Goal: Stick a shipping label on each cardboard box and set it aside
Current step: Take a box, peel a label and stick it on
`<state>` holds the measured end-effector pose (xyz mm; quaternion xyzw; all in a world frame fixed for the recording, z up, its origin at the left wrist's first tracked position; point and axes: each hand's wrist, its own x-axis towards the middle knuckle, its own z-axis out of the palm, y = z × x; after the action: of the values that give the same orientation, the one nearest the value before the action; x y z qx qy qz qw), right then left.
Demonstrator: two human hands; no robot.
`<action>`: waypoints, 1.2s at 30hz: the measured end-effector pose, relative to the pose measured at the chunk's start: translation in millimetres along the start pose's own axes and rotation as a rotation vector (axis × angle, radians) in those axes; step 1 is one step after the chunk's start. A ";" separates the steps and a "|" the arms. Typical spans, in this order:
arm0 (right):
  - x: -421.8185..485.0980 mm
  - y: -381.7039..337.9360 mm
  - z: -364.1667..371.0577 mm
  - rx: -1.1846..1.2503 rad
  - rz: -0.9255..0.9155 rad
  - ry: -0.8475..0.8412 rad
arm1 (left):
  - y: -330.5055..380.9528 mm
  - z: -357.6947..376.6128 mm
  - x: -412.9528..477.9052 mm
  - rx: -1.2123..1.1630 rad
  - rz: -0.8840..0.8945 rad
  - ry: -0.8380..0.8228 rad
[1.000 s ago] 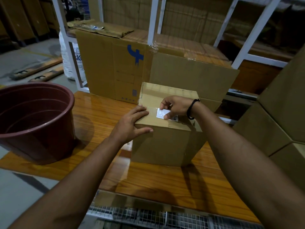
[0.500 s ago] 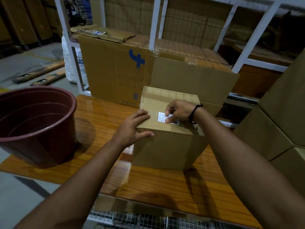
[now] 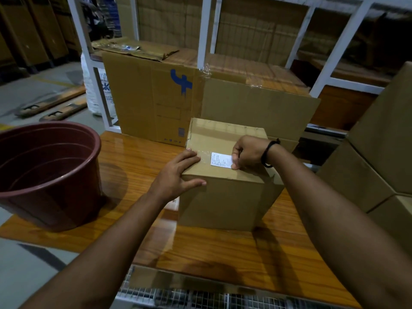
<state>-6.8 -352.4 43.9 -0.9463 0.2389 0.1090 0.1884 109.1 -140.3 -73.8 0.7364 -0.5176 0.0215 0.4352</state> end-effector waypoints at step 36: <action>-4.1 -11.3 -4.8 -0.160 0.033 -0.102 | 1.6 -0.7 -2.0 0.025 0.027 0.005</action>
<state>-4.2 -343.4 52.9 -0.9475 0.2352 0.1788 0.1221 107.2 -138.5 -73.3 0.7346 -0.5260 0.0358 0.4271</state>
